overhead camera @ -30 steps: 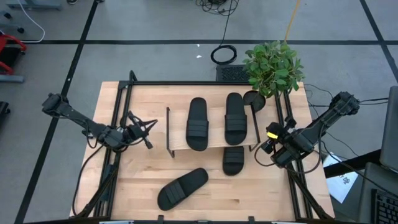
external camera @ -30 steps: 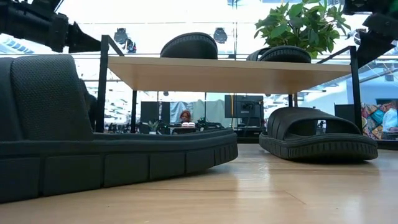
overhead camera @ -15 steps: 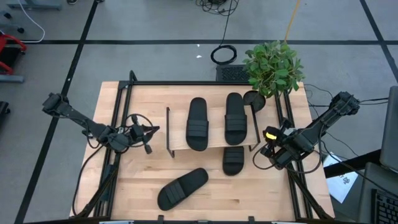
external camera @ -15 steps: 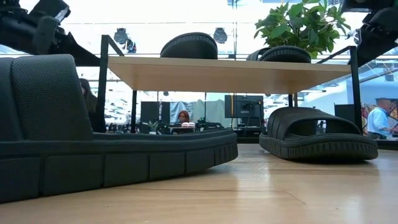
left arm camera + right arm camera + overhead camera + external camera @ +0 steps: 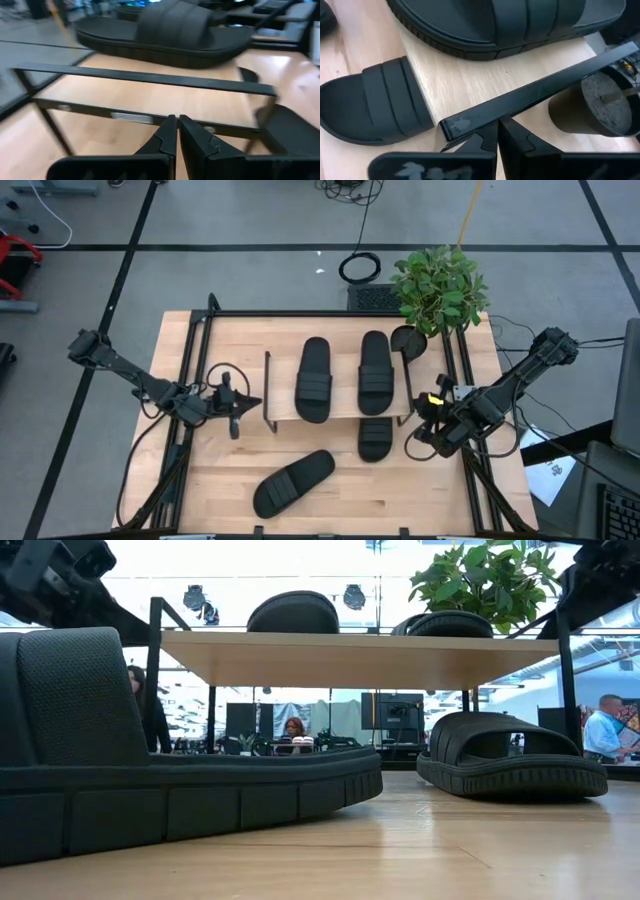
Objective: Pick and place slides into the shelf
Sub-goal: Adjust the shelf, then put the black slides under the shelf
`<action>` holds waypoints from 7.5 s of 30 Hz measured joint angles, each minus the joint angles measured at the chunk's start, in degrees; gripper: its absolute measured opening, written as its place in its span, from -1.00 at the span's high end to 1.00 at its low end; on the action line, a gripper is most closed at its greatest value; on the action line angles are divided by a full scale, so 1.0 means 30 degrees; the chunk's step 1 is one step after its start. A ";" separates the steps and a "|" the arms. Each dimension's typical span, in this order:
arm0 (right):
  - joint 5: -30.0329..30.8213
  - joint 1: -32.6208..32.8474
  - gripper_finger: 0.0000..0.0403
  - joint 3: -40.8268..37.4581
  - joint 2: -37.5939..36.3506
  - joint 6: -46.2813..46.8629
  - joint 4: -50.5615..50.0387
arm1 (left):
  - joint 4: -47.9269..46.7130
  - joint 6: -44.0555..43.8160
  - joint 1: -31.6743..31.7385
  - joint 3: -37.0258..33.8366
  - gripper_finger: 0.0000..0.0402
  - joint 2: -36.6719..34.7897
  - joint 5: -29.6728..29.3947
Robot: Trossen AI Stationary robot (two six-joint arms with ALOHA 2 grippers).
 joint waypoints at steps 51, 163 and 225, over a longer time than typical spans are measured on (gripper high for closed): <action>-0.2909 0.0520 1.00 0.0000 -0.0007 -0.0936 0.3477 | 0.4226 0.0426 -0.0248 0.1129 0.89 0.5339 0.2041; -0.5653 0.5901 1.00 -0.4444 0.5609 0.5629 1.4517 | -0.9162 -0.0669 -0.1129 0.3934 0.96 0.0757 -1.0136; -0.2876 0.5649 1.00 -0.4422 0.5871 -0.8978 2.6226 | -1.0809 -0.0967 -0.3053 0.3927 0.95 0.0764 -0.7778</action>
